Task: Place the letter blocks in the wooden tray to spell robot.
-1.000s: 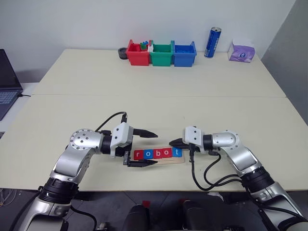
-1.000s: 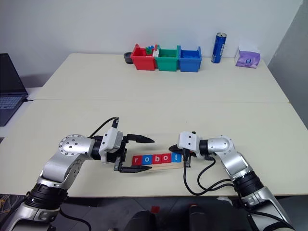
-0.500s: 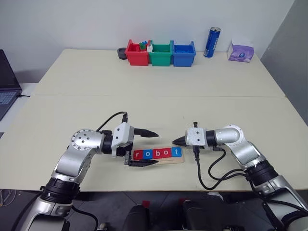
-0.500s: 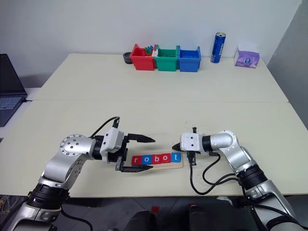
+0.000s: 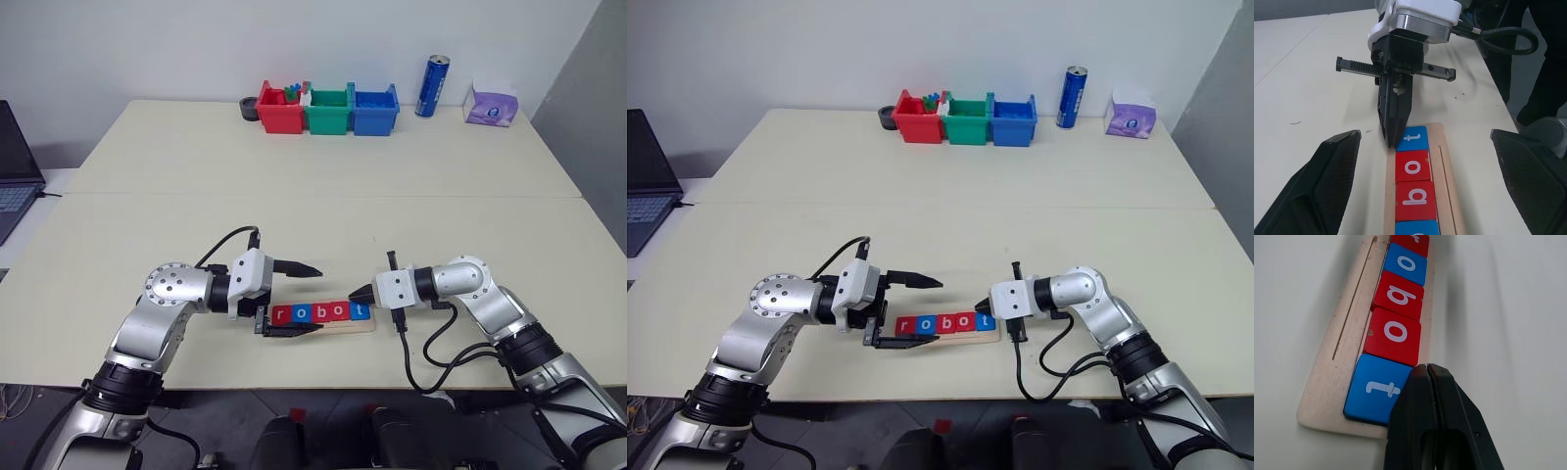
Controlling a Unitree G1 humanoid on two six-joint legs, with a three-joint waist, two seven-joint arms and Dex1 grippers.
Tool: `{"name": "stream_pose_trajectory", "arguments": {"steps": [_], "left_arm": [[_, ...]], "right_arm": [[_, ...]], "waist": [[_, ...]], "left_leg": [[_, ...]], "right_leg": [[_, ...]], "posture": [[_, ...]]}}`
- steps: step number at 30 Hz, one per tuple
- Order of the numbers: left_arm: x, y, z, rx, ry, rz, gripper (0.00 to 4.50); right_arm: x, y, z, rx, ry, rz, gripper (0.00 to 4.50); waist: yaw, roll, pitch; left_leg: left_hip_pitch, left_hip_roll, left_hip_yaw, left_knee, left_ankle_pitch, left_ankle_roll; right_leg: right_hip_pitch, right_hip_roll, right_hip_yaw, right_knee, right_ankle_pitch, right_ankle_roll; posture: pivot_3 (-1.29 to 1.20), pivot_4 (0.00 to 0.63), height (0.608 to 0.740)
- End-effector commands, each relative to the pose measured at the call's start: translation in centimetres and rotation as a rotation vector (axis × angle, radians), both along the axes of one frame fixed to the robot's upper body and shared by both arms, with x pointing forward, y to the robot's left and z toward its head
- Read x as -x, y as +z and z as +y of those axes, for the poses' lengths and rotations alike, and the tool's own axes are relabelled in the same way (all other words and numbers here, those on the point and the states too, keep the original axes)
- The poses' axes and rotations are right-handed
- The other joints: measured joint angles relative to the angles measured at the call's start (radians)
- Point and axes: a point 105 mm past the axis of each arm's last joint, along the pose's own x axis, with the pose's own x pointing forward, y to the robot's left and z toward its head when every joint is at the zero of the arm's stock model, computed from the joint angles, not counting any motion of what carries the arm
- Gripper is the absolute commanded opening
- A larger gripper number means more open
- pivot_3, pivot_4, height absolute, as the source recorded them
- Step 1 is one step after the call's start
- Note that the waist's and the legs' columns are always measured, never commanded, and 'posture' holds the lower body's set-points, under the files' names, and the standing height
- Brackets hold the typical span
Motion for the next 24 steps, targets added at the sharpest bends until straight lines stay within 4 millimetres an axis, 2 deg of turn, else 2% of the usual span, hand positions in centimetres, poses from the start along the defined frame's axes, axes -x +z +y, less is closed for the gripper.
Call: {"name": "stream_pose_trajectory", "arguments": {"steps": [1, 8, 13, 18, 21, 24], "left_arm": [[-0.1, 0.8, -0.3, 0.008, -0.016, -0.039, 4.5], [-0.1, 0.9, -0.4, 0.005, -0.022, -0.042, 4.5], [0.4, 0.7, -0.4, -0.002, -0.04, -0.027, 4.5], [0.5, 0.5, 0.3, -0.019, -0.031, -0.023, 4.5], [0.8, 0.3, 1.2, -0.031, -0.017, -0.014, 4.5], [1.2, 0.1, 1.8, -0.037, 0.001, -0.003, 4.5]], "right_arm": [[-0.5, 1.5, 0.0, -0.036, -0.01, -0.046, 0.04], [-1.1, 2.2, -0.4, -0.085, -0.067, -0.036, 0.04], [-0.6, 3.7, -2.8, -0.175, -0.184, 0.088, 0.04], [1.6, 4.2, -5.8, -0.209, -0.288, 0.264, 0.04], [2.9, 4.5, -6.9, -0.219, -0.338, 0.329, 0.59], [4.0, 5.2, -7.4, -0.251, -0.379, 0.366, 1.62]], "waist": [[0.0, 0.0, 0.0], [0.0, 0.0, 0.0], [0.003, 0.0, 0.0], [0.005, 0.0, 0.0], [0.001, 0.0, 0.0], [-0.004, 0.0, 0.0]], "left_leg": [[0.0, 0.0, 0.0, 0.0, 0.0, 0.0], [0.0, 0.0, 0.0, 0.0, 0.0, 0.0], [0.0, 0.001, -0.001, 0.0, 0.0, 0.0], [-0.001, 0.0, -0.001, 0.0, 0.0, 0.0], [-0.001, 0.0, -0.001, 0.0, 0.0, 0.0], [0.0, 0.0, 0.0, 0.0, 0.0, 0.0]], "right_leg": [[0.0, 0.0, 0.0, 0.0, 0.0, 0.0], [0.0, 0.0, 0.0, 0.0, 0.0, 0.0], [0.0, -0.001, 0.0, 0.0, 0.0, 0.0], [0.0, -0.002, 0.0, 0.0, 0.0, 0.0], [0.0, -0.001, 0.0, 0.0, 0.0, 0.0], [0.0, 0.0, 0.0, 0.0, 0.0, 0.0]], "posture": [[0.0, 0.15, 0.74], [0.0, 0.15, 0.74], [0.0, 0.15, 0.74], [0.0, 0.15, 0.74], [0.0, 0.15, 0.74], [0.0, 0.15, 0.74]]}}
